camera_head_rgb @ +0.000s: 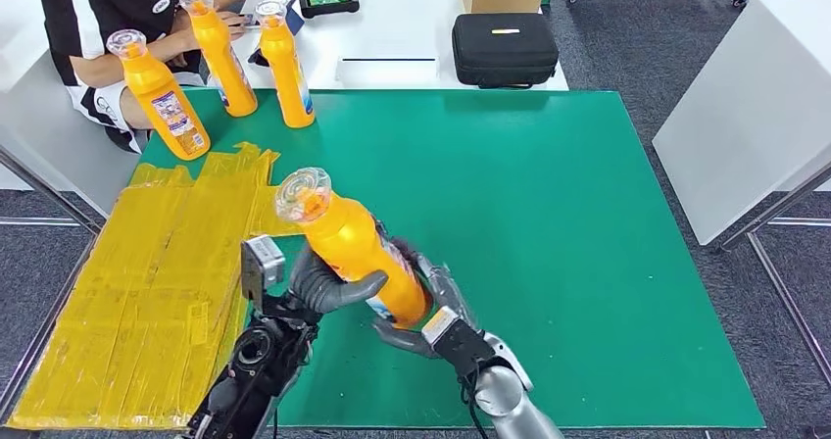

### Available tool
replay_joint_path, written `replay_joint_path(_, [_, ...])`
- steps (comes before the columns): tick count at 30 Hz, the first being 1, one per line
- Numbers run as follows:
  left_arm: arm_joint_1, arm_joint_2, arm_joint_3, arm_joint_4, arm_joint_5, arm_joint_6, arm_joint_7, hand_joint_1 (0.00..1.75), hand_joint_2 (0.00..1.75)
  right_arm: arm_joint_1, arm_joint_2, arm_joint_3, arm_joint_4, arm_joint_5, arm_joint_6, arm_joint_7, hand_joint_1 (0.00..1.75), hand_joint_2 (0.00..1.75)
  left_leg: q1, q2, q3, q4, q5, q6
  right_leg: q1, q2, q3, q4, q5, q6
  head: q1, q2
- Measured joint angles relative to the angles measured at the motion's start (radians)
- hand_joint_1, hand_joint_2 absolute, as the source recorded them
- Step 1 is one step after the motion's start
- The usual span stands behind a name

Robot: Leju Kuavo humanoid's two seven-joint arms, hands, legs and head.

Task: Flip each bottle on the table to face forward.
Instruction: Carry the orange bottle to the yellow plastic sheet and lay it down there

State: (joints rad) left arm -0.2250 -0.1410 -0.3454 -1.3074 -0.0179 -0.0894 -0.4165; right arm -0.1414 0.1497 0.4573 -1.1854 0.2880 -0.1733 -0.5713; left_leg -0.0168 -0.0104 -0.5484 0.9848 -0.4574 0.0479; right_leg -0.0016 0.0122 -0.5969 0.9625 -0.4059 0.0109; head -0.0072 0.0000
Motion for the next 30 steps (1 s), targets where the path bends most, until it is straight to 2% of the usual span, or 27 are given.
replay_joint_path(2, [0.002,-0.003,0.012,-0.014,-0.097,0.133,-0.001,1.75,1.75,0.017,-0.007,-0.012,-0.066,-0.013,-0.010,0.006,0.00,1.75,0.000,0.002,0.001,0.000,-0.001,0.000,0.000,0.002,0.000,0.000,0.000,0.000,-0.001,0.000])
replay_joint_path(5, [0.003,0.001,0.037,-0.027,-0.217,0.269,-0.004,1.75,1.75,0.044,-0.018,-0.025,-0.145,-0.037,-0.017,0.009,0.00,1.75,0.000,0.001,0.001,0.000,0.000,-0.001,0.000,0.002,-0.001,0.000,0.000,0.000,-0.003,0.000])
replay_joint_path(11, [-0.001,0.006,0.074,-0.046,-0.618,0.601,0.036,1.75,1.75,0.088,-0.034,-0.058,-0.302,-0.112,-0.020,0.022,0.00,1.75,0.000,0.001,0.001,0.000,0.000,-0.001,0.000,0.001,-0.001,0.000,0.000,0.000,-0.003,0.000])
replay_joint_path(13, [-0.005,0.012,0.084,-0.046,-0.755,0.681,0.061,1.75,1.75,0.099,-0.041,-0.069,-0.349,-0.115,-0.015,0.030,0.00,1.75,0.000,0.001,0.001,0.000,0.000,-0.001,0.000,0.001,-0.001,0.000,0.000,0.000,-0.003,0.000])
replay_joint_path(15, [-0.007,0.016,0.091,-0.046,-0.817,0.714,0.075,1.75,1.75,0.106,-0.047,-0.077,-0.384,-0.116,-0.014,0.034,0.00,1.75,0.000,0.001,0.001,0.000,0.000,-0.001,0.000,0.001,-0.001,0.000,0.000,0.000,-0.003,0.000])
replay_joint_path(24, [-0.011,0.025,0.100,-0.045,-0.867,0.730,0.097,1.75,1.75,0.121,-0.061,-0.090,-0.447,-0.116,-0.014,0.040,0.00,1.75,0.000,0.001,0.000,0.000,0.000,-0.001,0.000,0.001,-0.001,0.000,0.000,0.000,-0.003,0.000])
replay_joint_path(26, [-0.015,0.028,0.102,-0.042,-0.968,0.748,0.139,1.75,1.75,0.121,-0.064,-0.091,-0.453,-0.117,-0.015,0.040,0.00,1.75,0.000,0.001,0.000,0.000,0.000,-0.001,0.000,0.001,-0.001,0.000,0.000,0.000,-0.003,0.000])
replay_joint_path(30, [-0.037,0.054,0.121,-0.011,-1.343,0.731,0.285,1.75,1.75,0.123,-0.076,-0.103,-0.473,-0.137,-0.025,0.039,0.00,1.75,0.000,0.002,0.001,0.000,0.000,-0.001,0.000,0.001,-0.001,0.000,0.000,0.000,-0.003,0.000])
